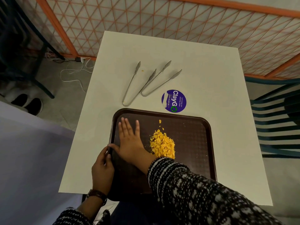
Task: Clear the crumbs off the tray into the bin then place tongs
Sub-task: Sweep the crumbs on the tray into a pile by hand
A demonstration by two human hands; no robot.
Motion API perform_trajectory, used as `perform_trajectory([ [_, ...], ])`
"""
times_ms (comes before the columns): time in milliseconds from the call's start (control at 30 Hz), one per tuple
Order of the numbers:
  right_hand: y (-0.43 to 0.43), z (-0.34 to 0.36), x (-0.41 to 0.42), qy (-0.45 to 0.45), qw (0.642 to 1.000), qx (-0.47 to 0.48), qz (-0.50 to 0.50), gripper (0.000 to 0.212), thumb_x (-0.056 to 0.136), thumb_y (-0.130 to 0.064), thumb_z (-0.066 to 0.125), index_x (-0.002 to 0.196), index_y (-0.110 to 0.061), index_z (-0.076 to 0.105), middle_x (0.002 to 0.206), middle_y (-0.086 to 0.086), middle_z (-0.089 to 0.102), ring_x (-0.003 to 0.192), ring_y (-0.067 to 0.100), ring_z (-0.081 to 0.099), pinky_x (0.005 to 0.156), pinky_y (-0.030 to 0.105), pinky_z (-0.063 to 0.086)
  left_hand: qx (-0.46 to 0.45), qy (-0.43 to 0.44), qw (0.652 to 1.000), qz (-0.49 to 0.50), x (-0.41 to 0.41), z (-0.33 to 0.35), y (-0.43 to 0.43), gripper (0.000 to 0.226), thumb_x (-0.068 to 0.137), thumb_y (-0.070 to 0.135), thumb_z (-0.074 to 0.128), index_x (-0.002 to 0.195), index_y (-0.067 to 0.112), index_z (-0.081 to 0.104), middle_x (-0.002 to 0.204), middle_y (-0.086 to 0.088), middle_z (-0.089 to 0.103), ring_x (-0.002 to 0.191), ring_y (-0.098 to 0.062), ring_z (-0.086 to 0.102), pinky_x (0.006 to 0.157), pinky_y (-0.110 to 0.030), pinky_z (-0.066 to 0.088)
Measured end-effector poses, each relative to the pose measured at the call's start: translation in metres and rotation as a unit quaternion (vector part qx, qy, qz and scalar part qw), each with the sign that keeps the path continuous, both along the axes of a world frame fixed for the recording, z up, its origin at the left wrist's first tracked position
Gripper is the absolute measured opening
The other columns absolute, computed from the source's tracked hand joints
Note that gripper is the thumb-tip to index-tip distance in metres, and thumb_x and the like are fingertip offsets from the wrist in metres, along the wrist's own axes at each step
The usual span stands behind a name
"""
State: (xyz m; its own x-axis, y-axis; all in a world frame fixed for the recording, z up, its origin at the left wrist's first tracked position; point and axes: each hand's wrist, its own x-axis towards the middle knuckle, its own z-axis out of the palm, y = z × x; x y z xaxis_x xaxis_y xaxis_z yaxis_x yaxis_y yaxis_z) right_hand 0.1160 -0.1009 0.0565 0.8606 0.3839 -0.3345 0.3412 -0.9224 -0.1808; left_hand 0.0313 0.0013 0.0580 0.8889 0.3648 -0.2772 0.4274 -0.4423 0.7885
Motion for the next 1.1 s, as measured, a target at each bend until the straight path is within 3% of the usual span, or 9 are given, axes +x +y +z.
perform_trajectory([
  [367,-0.059,-0.01,0.007,0.024,0.983,-0.127,-0.132,0.101,0.08,-0.078,-0.001,0.141,0.002,-0.015,0.154,0.023,-0.014,0.143,0.034,-0.019,0.098,0.057,-0.034,0.0,0.002,1.0,-0.006,0.004,-0.002,0.0,0.034,0.094,0.009,0.041,0.126,0.01,0.052,0.125,-0.015,0.059,0.112,-0.033,0.053,0.093,-0.034,0.037],
  [633,-0.086,-0.002,-0.014,0.091,0.966,-0.147,-0.193,0.11,0.075,-0.08,-0.004,0.146,0.004,0.0,0.156,0.024,-0.002,0.146,0.033,-0.008,0.096,0.058,-0.034,-0.001,0.005,1.0,-0.017,0.003,-0.005,0.0,0.034,0.095,0.011,0.04,0.127,0.011,0.051,0.125,-0.015,0.058,0.113,-0.033,0.053,0.094,-0.036,0.038],
  [733,-0.104,0.005,-0.01,0.094,0.974,-0.017,-0.206,0.106,0.073,-0.077,-0.009,0.149,-0.005,0.009,0.159,0.013,0.006,0.147,0.025,-0.001,0.103,0.056,-0.028,0.005,0.002,1.0,-0.028,0.003,-0.005,0.001,0.034,0.095,0.01,0.039,0.127,0.012,0.05,0.125,-0.015,0.059,0.113,-0.033,0.053,0.094,-0.036,0.038],
  [867,-0.164,0.002,-0.009,0.034,0.948,0.239,-0.21,0.062,0.097,-0.053,0.023,0.145,-0.016,0.031,0.156,0.0,0.022,0.145,0.009,0.007,0.119,0.048,-0.001,0.031,0.0,0.999,-0.041,0.009,-0.006,0.001,0.035,0.095,0.008,0.039,0.128,0.009,0.05,0.125,-0.017,0.058,0.113,-0.035,0.053,0.093,-0.034,0.036],
  [967,-0.21,-0.021,-0.02,-0.003,0.925,0.286,-0.249,0.061,0.093,-0.049,0.028,0.143,-0.013,0.037,0.151,-0.003,0.03,0.143,0.009,0.016,0.12,0.04,0.008,0.033,-0.003,0.998,-0.045,0.013,-0.009,0.003,0.035,0.095,0.009,0.039,0.128,0.01,0.05,0.125,-0.016,0.058,0.114,-0.035,0.053,0.094,-0.035,0.037],
  [1100,-0.228,-0.043,-0.028,0.021,0.925,0.291,-0.244,0.065,0.093,-0.048,0.027,0.147,-0.013,0.024,0.152,-0.007,0.021,0.144,0.009,0.012,0.121,0.035,0.004,0.031,-0.002,0.998,-0.046,0.013,-0.014,0.004,0.035,0.095,0.009,0.04,0.128,0.009,0.049,0.125,-0.016,0.058,0.114,-0.034,0.053,0.094,-0.034,0.037],
])
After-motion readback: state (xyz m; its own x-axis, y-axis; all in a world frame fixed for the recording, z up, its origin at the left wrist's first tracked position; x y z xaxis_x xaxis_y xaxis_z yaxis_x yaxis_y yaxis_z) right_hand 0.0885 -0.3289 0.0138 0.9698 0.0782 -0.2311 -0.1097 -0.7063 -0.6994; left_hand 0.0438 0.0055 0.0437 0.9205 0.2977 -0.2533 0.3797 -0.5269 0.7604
